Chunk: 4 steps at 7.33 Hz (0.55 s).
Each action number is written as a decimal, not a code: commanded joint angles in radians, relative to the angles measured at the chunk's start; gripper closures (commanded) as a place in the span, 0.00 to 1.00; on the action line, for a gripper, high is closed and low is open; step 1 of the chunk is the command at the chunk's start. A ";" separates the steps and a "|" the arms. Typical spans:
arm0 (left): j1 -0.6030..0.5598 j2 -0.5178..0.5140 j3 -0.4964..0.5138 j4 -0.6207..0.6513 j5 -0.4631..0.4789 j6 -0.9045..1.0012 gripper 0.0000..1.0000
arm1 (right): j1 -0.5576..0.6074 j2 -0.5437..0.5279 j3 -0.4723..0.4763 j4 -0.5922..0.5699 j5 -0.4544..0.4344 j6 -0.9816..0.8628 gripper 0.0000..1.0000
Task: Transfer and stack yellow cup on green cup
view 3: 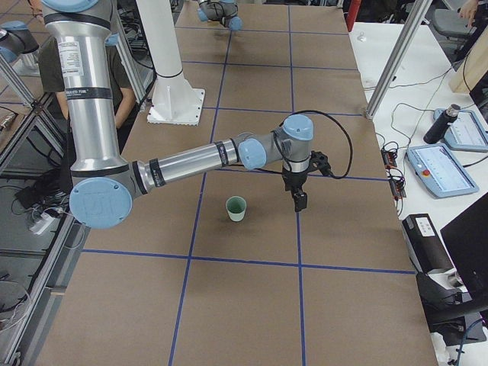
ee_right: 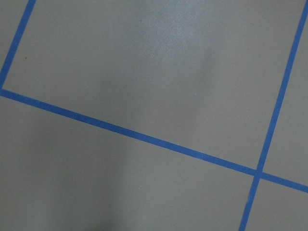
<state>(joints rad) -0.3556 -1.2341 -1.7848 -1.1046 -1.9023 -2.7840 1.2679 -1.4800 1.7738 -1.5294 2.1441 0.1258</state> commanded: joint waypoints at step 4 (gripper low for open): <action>0.090 0.036 0.117 -0.192 -0.050 -0.113 0.01 | -0.002 -0.002 0.029 0.000 -0.009 0.000 0.00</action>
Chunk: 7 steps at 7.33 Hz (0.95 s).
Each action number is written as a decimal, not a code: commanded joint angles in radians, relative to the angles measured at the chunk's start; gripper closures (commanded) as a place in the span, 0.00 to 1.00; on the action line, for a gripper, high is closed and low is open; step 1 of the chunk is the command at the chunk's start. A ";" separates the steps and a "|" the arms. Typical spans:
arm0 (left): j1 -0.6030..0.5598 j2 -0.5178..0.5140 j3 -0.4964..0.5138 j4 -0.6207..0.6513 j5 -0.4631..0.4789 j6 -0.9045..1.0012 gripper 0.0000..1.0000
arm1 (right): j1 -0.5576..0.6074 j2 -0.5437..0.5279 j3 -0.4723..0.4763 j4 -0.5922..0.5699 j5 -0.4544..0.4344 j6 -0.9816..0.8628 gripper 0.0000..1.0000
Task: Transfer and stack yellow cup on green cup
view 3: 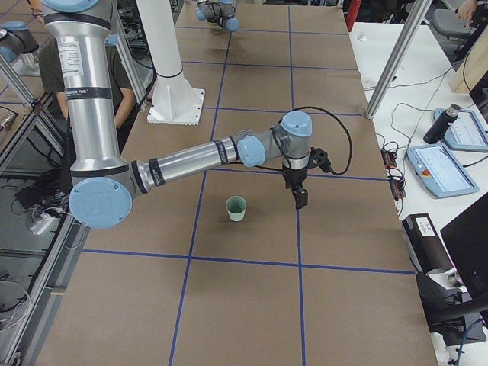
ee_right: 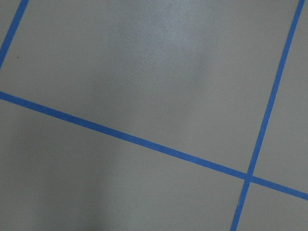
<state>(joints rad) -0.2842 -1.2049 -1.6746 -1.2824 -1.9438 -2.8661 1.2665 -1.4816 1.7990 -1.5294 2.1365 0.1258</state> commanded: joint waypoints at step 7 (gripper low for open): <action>0.114 0.091 0.009 -0.127 -0.009 -0.166 0.01 | -0.009 0.000 0.006 0.000 0.002 0.000 0.00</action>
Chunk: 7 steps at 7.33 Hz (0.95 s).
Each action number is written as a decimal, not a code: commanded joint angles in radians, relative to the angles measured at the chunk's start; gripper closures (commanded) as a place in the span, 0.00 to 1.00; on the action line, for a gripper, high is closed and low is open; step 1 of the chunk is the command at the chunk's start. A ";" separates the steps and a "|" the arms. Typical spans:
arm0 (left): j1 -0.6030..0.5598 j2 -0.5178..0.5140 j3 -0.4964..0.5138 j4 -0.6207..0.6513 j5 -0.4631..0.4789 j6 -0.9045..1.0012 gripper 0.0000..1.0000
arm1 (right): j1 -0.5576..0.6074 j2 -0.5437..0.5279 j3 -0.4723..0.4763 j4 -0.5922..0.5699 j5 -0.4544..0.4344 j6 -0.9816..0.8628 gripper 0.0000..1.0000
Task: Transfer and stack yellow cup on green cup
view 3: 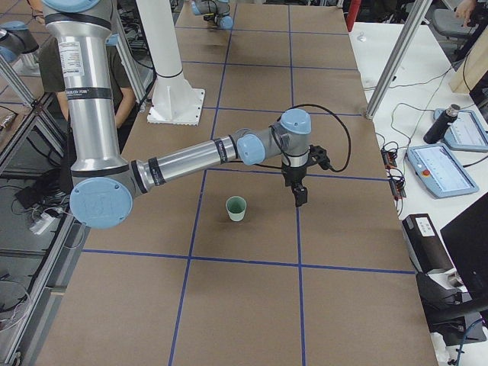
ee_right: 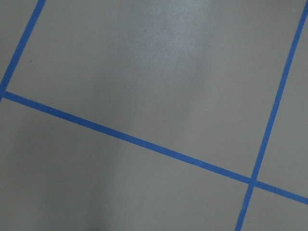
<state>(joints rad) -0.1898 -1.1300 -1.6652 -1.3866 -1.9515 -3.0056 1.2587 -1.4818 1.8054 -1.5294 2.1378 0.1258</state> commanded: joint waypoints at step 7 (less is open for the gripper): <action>0.167 0.056 -0.001 -0.100 -0.033 -0.188 0.52 | -0.001 0.000 0.012 0.000 -0.003 0.000 0.00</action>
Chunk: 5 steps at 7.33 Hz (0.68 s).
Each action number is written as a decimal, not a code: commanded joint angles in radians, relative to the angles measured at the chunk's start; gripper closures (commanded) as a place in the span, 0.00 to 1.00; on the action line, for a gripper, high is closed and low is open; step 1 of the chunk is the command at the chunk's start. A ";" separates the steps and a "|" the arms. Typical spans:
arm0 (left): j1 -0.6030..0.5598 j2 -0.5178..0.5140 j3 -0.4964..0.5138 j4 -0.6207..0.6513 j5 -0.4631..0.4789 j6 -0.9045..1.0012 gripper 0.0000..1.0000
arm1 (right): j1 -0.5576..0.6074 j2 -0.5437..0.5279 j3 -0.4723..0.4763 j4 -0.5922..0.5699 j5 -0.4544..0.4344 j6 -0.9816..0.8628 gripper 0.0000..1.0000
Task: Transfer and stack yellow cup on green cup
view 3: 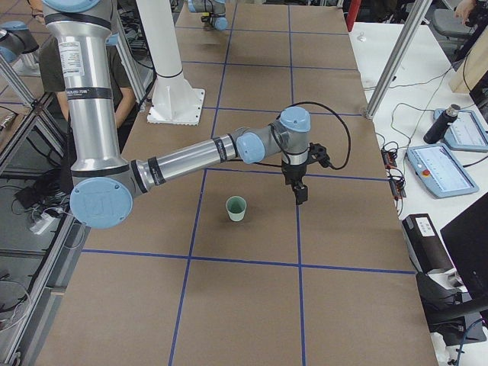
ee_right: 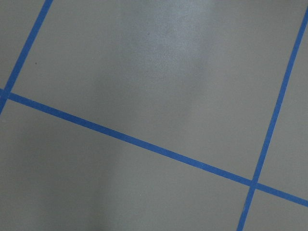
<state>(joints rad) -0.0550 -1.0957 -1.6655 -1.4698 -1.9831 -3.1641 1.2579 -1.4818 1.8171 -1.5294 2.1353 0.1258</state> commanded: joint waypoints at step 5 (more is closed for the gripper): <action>0.034 0.200 -0.207 -0.018 0.001 0.076 0.56 | 0.000 -0.003 -0.012 -0.002 0.003 0.002 0.00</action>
<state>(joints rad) -0.0166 -0.9358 -1.8042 -1.4942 -1.9826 -3.1383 1.2579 -1.4854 1.8109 -1.5307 2.1377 0.1267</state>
